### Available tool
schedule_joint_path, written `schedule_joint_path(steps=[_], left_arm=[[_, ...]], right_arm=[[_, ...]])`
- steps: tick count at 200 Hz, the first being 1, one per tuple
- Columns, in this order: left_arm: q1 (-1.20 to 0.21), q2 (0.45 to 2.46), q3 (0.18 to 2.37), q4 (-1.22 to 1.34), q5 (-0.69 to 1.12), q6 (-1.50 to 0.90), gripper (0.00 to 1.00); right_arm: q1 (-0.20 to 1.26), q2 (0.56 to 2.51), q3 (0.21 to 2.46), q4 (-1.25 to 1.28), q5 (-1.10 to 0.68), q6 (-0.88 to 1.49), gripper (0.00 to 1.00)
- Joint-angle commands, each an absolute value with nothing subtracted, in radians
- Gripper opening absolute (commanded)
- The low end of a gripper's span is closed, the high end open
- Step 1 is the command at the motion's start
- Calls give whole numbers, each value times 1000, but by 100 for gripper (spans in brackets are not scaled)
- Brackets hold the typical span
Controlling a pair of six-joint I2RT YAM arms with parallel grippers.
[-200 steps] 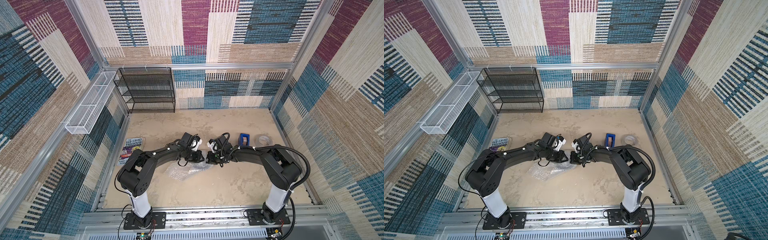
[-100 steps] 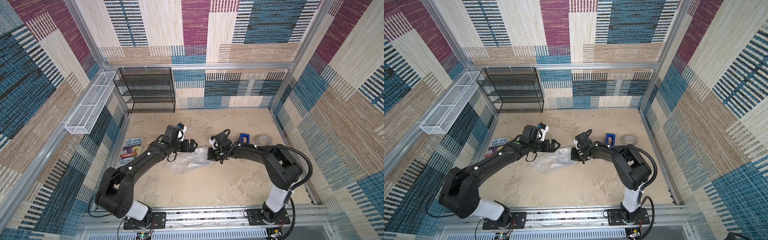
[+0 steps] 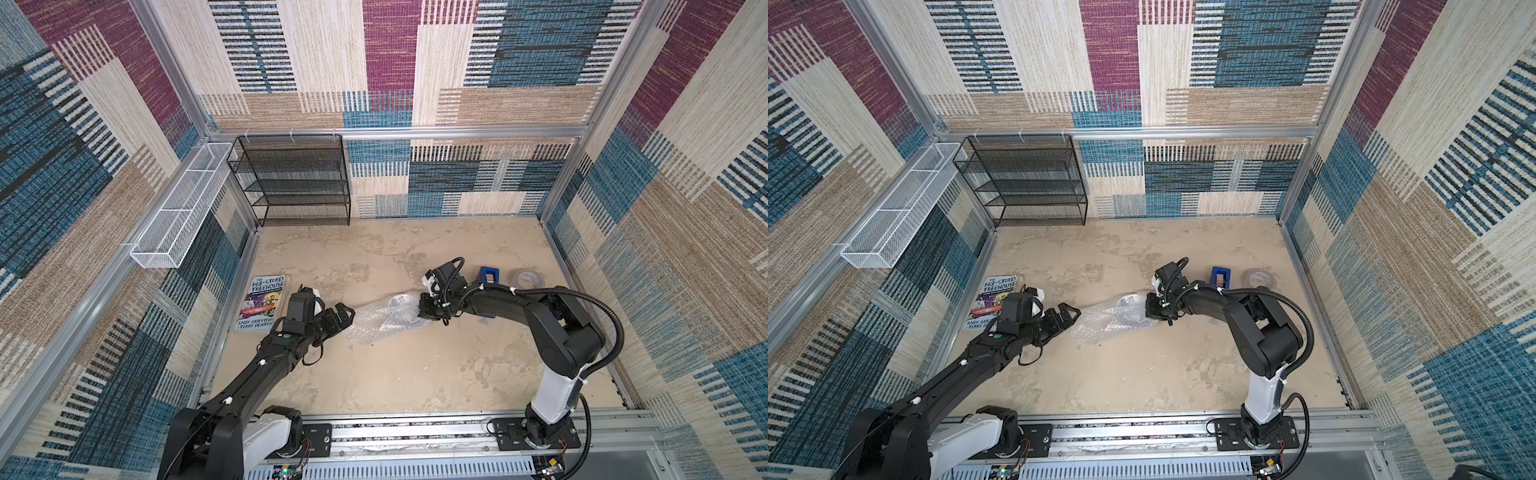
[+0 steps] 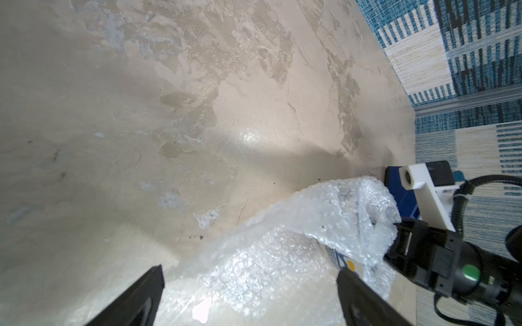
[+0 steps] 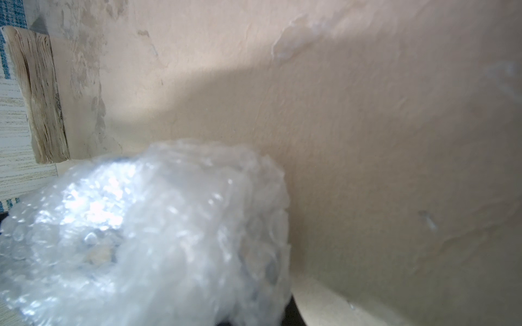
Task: Wrap bowls in bubble wrap
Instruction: Wrap the bowl in bubble wrap.
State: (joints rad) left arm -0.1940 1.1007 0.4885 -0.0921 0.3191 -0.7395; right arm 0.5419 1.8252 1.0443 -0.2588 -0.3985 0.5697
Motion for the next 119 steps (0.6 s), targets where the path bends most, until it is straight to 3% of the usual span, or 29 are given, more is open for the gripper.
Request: schedule_joint_path(steps=[1, 91, 119], left_arm=[[-181, 1116, 462, 35, 365, -770, 99], [-179, 1393, 509, 148, 484, -713, 99], [-179, 1443, 484, 250, 570, -751, 84]], right_arm=[[543, 1832, 1054, -223, -436, 554, 0], [543, 1822, 1041, -212, -446, 558, 0], [543, 1834, 1041, -204, -453, 561, 0]])
